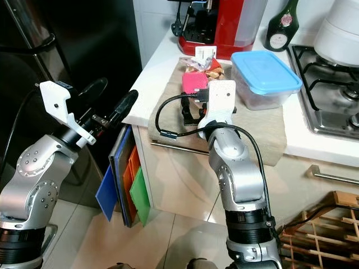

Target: Restocking fridge

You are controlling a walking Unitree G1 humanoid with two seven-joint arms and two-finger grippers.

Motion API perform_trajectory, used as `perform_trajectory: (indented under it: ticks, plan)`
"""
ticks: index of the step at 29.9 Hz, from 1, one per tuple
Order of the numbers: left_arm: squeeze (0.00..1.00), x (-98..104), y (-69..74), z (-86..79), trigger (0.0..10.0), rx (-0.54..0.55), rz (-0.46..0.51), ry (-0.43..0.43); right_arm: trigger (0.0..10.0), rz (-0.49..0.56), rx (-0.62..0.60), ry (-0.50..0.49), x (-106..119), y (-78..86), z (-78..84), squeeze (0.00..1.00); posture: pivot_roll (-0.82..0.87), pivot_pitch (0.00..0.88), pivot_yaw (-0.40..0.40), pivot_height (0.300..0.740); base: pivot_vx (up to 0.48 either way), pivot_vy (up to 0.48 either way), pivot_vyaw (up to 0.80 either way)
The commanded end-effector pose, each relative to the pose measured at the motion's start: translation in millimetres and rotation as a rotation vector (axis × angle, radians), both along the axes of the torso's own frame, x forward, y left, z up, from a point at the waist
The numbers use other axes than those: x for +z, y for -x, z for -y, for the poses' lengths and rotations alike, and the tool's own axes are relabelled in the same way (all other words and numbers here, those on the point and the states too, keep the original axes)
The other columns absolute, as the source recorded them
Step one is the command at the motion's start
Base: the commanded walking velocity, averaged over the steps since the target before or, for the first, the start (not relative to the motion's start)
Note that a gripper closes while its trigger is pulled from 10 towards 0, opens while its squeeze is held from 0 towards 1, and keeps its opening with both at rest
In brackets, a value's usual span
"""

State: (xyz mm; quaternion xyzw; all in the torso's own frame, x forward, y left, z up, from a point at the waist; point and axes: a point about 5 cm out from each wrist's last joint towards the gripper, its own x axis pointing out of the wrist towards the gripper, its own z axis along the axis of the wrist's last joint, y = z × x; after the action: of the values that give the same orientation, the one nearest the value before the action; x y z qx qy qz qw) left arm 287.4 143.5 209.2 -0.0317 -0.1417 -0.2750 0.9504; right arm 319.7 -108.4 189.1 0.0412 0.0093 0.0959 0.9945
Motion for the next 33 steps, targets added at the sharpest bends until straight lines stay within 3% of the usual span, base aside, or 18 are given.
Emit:
perform_trajectory:
  ticks: [1,17,33]
  plan:
    - [0.0,1,-1.2,0.7,10.0,-0.004,0.003,-0.013,10.0,0.013,0.001,0.007,1,-2.7,-3.6,0.0,-0.04,0.021,0.03,0.74,0.0,0.0,0.0]
    - [0.0,1,-0.7,0.4,10.0,-0.006,0.003,-0.015,10.0,0.005,-0.012,0.019,-10,-7.6,-10.0,0.0,-0.04,0.025,0.035,0.74,0.0,0.0,0.0]
    - [0.0,2,-1.1,4.1,10.0,-0.02,-0.006,-0.013,10.0,0.023,-0.033,0.012,-9,-28.8,-15.0,0.0,-0.03,0.054,0.043,0.74,0.0,0.0,0.0]
